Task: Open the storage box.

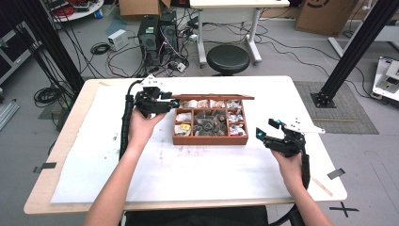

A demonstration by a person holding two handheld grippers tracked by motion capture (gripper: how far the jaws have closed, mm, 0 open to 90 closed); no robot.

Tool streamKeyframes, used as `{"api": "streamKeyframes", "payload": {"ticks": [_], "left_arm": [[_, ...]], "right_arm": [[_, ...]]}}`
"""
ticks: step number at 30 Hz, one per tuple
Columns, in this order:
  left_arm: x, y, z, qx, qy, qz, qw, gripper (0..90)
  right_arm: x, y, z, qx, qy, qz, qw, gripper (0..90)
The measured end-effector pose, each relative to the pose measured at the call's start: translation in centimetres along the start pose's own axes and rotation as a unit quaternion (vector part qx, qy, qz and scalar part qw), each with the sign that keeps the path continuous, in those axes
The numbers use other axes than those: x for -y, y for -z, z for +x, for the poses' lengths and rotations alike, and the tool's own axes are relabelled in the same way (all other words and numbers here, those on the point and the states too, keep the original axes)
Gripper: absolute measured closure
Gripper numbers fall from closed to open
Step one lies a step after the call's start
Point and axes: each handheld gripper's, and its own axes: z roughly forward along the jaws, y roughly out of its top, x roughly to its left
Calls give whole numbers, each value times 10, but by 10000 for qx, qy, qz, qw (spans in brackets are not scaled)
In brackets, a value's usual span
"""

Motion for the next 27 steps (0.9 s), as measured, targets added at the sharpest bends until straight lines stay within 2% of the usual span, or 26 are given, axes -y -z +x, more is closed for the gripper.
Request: {"api": "streamKeyframes", "payload": {"ticks": [11,16,23,27], "left_arm": [[-12,-2,8,-82,53,-182,9998,551],[-20,-4,13,-103,110,-189,9997,552],[-27,-8,20,-136,301,-302,9990,557],[-34,-10,21,-231,246,-282,9990,561]], "right_arm": [[0,1,-1,3,2,-33,10000,324],[0,2,0,11,-4,-50,10000,324],[-1,2,-1,22,-18,-75,10000,324],[-1,2,-1,15,-23,-82,10000,324]]}}
